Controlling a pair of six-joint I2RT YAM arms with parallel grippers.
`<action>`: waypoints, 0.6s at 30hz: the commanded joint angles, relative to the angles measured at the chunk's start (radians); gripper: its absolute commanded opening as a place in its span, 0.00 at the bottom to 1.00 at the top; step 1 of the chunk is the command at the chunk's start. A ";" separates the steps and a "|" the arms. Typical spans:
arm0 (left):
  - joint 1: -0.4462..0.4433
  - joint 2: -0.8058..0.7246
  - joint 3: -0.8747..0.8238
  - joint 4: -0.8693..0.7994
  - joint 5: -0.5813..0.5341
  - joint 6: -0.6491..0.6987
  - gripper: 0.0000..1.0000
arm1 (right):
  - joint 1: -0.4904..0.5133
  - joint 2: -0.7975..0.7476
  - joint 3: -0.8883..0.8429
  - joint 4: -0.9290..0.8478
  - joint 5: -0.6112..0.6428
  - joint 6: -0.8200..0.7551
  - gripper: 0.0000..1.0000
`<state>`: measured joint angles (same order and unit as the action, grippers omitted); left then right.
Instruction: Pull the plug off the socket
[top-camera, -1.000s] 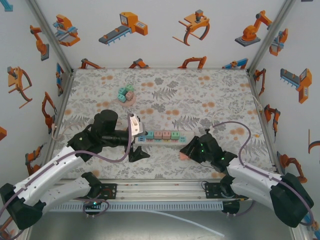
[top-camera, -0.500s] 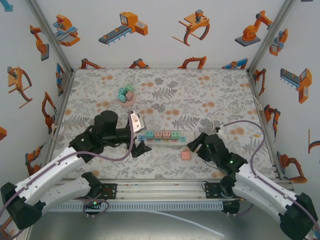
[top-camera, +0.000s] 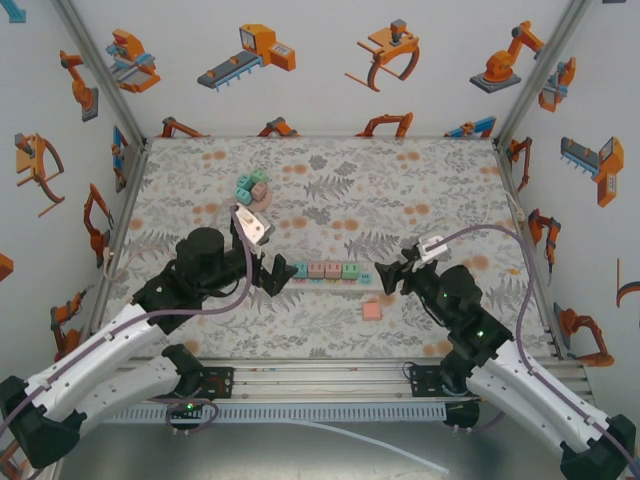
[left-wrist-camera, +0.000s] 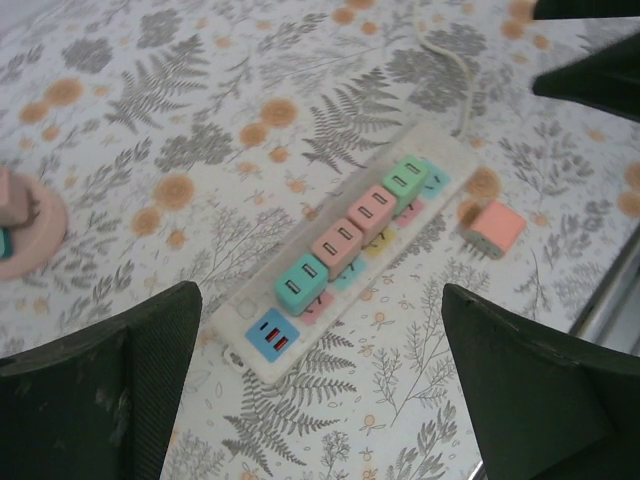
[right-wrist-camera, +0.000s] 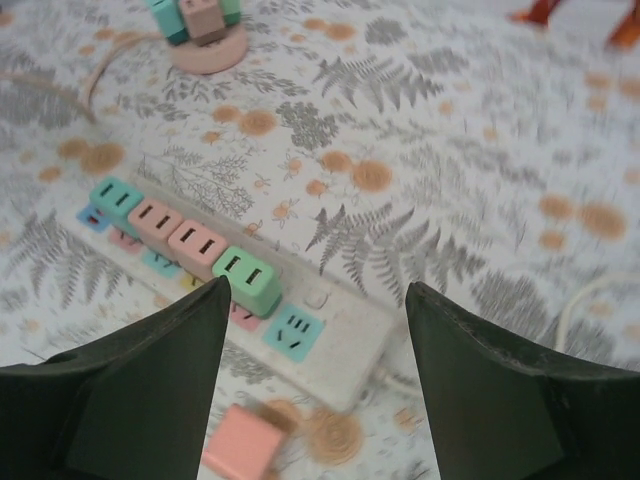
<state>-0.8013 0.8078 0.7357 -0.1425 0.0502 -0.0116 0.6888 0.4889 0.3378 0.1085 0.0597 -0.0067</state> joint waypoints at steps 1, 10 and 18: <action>0.036 0.005 0.001 -0.011 -0.176 -0.189 0.97 | 0.005 0.049 0.034 0.048 -0.249 -0.521 0.68; 0.219 0.127 0.029 -0.138 -0.149 -0.429 0.97 | 0.004 0.434 0.288 -0.244 -0.410 -0.797 0.72; 0.261 0.302 0.073 -0.222 -0.148 -0.515 0.97 | -0.002 0.749 0.434 -0.284 -0.516 -0.774 0.70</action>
<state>-0.5488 1.0809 0.7670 -0.3138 -0.1043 -0.4637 0.6888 1.1805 0.7242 -0.1352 -0.3870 -0.7589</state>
